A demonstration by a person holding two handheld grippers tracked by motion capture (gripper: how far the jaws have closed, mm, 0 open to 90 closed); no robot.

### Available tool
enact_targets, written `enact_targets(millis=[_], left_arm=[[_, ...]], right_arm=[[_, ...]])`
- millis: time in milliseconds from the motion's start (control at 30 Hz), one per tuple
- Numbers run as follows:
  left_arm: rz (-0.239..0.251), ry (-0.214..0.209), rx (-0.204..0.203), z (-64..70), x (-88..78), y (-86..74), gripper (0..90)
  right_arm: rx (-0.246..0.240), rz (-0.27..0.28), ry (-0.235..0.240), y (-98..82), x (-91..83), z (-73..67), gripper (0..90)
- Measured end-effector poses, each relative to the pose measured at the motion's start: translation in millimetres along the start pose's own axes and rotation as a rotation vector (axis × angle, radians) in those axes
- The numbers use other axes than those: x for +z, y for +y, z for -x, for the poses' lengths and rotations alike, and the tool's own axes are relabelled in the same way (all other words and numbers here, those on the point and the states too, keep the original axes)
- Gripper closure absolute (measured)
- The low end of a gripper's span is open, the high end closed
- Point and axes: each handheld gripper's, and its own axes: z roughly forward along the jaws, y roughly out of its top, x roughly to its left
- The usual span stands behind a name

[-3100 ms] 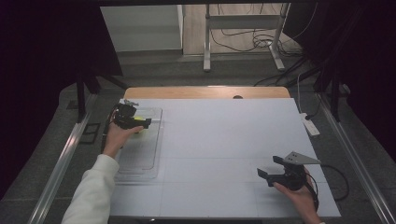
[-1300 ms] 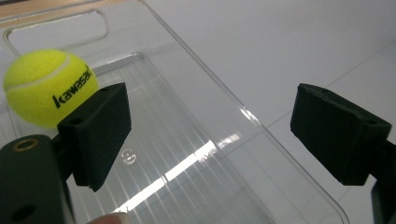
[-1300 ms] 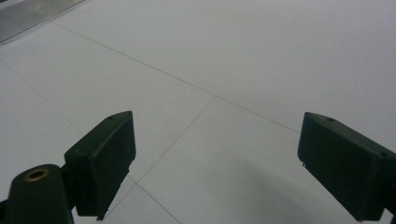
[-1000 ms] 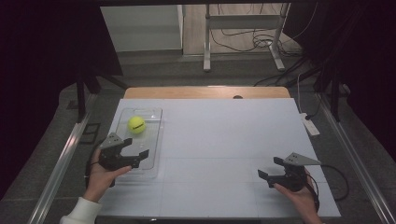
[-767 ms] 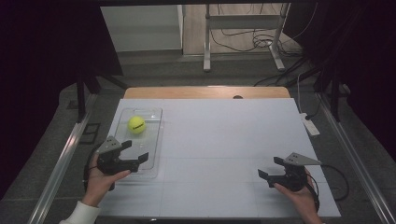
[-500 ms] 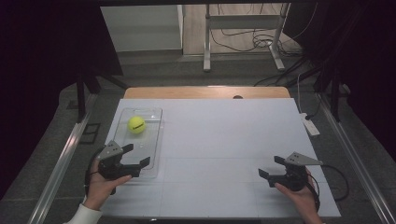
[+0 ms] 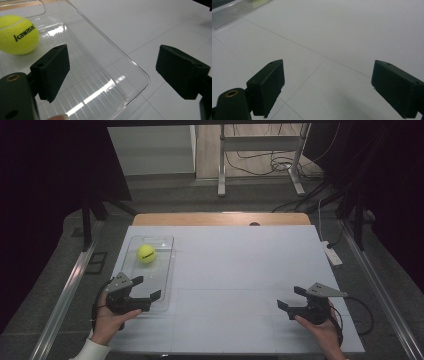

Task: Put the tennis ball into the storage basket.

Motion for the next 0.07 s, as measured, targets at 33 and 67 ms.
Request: enact_targets(millis=[33, 67], left_arm=[[0.002, 0.000, 0.000, 0.1, -0.2, 0.4, 12.7], [0.006, 0.000, -0.001, 0.5, -0.6, 1.0, 12.7]], right_arm=[[0.002, -0.001, 0.001, -0.1, 0.0, 0.2, 11.6], [0.003, 0.000, 0.001, -0.3, 0.0, 0.6, 11.6]])
